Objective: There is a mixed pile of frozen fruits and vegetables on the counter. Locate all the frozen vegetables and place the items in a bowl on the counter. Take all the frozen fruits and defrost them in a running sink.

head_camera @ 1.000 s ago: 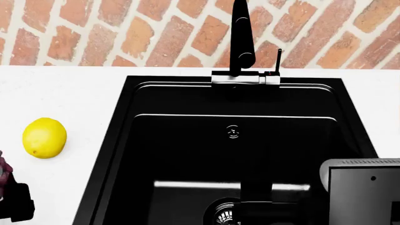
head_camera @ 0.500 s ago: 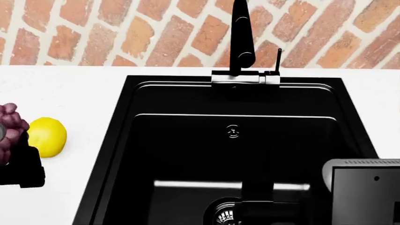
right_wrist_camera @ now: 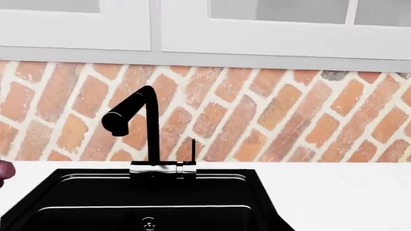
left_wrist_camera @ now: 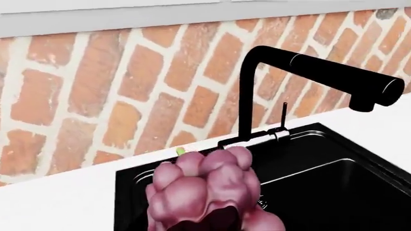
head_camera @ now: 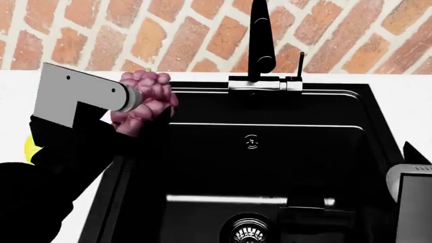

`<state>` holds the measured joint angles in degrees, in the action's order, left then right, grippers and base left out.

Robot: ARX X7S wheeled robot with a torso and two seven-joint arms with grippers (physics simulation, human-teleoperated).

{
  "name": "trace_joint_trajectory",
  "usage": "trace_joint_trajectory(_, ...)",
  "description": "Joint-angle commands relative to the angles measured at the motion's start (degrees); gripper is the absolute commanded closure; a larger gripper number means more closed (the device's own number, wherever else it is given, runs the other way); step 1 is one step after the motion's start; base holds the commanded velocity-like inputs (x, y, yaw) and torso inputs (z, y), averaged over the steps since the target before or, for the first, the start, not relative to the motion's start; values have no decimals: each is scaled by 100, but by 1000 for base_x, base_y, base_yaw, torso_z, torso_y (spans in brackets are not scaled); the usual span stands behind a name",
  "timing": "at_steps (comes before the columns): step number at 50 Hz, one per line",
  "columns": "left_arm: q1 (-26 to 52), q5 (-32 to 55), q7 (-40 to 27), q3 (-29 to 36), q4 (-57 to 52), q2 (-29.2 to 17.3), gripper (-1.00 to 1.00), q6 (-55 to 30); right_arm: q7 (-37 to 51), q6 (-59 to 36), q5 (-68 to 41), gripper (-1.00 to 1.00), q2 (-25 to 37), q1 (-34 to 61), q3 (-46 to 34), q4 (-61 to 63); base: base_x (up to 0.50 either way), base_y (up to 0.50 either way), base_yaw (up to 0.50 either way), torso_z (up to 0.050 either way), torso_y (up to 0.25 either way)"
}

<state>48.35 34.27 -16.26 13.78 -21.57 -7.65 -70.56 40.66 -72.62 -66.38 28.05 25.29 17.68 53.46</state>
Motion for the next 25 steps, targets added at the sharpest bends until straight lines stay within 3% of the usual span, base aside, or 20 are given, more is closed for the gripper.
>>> trace_joint_trajectory(1, 491, -56, 955, 717, 1974, 536, 100, 1343, 266, -148, -512, -100, 259, 158, 809, -26, 0, 0, 0, 0, 0)
trace_joint_trajectory(10, 585, 45, 1361, 1342, 2917, 681, 100, 1695, 484, -142, -892, -100, 455, 210, 1103, -85, 0, 0, 0, 0, 0)
trace_joint_trajectory(16, 687, 690, 1273, 1789, 3426, 749, 100, 2017, 486, -123, -884, -100, 503, 180, 1071, -82, 0, 0, 0, 0, 2)
trace_joint_trajectory(25, 869, 1262, 1387, 3243, 4797, 751, 100, 3059, 371, -80, -853, -100, 543, 87, 977, -98, 0, 0, 0, 0, 0)
